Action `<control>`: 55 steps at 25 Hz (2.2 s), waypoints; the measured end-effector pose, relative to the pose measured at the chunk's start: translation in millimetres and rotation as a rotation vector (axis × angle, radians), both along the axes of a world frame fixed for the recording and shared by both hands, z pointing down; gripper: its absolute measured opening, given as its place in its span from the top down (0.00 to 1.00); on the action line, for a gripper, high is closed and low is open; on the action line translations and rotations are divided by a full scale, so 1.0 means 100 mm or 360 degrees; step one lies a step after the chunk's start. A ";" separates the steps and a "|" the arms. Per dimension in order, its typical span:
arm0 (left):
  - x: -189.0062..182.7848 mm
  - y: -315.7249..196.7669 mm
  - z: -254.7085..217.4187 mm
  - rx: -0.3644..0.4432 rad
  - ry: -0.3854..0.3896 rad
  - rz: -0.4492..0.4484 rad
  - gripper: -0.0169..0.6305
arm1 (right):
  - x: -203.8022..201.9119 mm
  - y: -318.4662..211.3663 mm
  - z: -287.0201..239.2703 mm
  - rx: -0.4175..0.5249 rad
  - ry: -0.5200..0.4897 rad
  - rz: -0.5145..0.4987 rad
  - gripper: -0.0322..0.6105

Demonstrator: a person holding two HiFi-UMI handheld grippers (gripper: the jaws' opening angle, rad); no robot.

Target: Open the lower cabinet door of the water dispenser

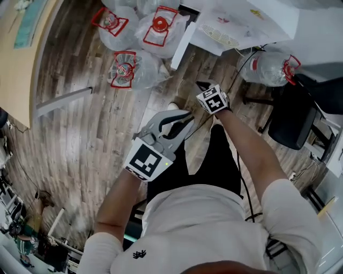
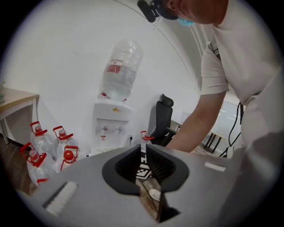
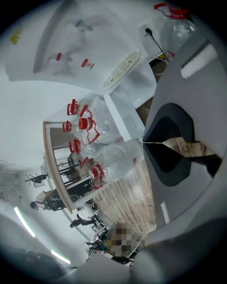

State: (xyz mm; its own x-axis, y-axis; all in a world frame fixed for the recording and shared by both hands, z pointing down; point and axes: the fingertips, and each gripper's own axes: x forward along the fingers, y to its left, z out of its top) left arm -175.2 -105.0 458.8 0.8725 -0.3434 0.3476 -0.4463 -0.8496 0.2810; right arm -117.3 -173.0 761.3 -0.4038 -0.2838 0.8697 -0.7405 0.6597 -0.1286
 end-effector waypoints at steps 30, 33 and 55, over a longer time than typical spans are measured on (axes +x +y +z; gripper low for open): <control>1.54 2.49 -1.08 0.0086 -0.0189 -0.0056 0.89 | 2.00 3.34 -3.67 0.0563 -0.0548 0.0028 0.95; 1.63 2.69 -1.13 0.0064 -0.0138 -0.0063 0.89 | 2.07 3.54 -3.79 0.0580 -0.0615 0.0041 0.95; 2.02 3.11 -1.30 0.0106 -0.0170 -0.0041 0.89 | 2.32 4.05 -4.16 0.0759 -0.0689 0.0000 0.95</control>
State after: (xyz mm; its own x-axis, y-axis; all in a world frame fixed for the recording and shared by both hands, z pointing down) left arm 26.6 205.7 328.8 0.8222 -0.3907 0.4139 -0.4928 -0.8525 0.1743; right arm 114.6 232.5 345.0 -0.6900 -0.5990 0.4064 -0.6872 0.7184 -0.1080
